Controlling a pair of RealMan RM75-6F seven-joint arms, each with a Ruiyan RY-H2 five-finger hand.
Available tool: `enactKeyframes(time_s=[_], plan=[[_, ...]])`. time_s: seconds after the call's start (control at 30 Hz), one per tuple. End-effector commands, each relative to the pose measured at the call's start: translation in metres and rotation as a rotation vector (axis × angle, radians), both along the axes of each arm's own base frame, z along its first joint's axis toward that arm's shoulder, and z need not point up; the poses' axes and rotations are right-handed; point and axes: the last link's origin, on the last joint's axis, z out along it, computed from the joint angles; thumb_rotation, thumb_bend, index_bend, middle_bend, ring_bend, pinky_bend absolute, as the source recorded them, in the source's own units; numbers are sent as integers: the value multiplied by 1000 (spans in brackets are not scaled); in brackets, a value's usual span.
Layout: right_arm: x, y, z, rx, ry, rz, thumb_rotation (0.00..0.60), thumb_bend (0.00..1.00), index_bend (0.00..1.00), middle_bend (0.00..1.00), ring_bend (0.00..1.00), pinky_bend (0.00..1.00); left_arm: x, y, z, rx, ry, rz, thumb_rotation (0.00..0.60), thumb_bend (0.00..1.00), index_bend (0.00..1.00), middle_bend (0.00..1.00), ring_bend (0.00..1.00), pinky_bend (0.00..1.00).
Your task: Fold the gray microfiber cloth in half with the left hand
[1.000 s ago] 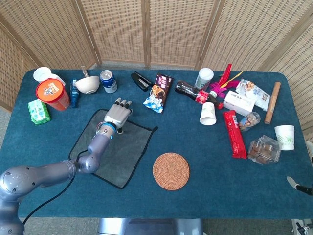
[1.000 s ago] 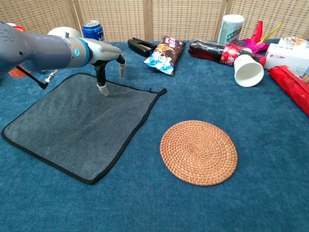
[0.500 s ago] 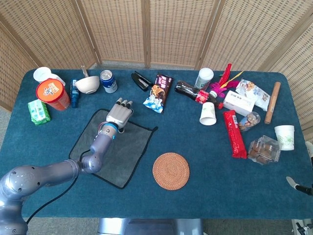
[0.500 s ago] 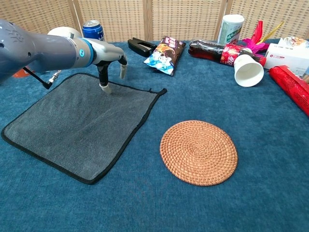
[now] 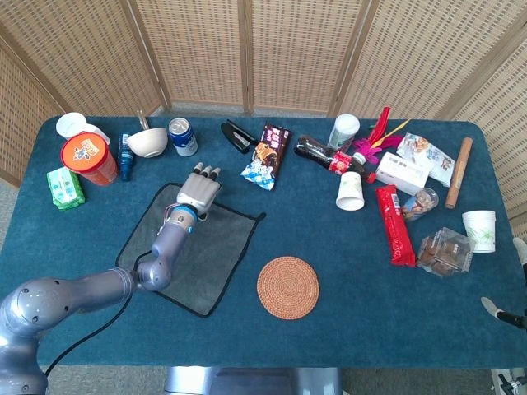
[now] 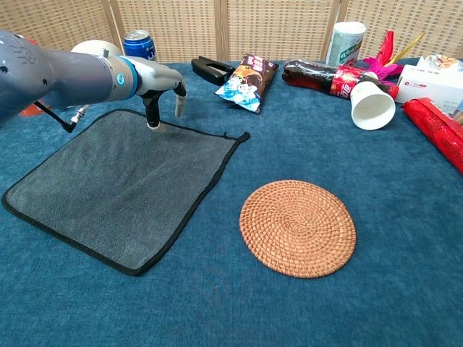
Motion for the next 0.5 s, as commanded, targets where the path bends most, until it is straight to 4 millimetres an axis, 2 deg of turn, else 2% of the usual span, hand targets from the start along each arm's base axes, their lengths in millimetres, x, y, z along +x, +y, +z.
enactKeyframes(time_s=[0.03,0.5], plan=[[0,0,0,1,-1,0,600,0,0,0,0,0,0,0,0,1,3,-2,600,366,377,0,0,0],[1,1,1,1,-5,5,600,0,0,0,0,0,-1,0,-3,9,31,-8,600,368,412,0,0,0]])
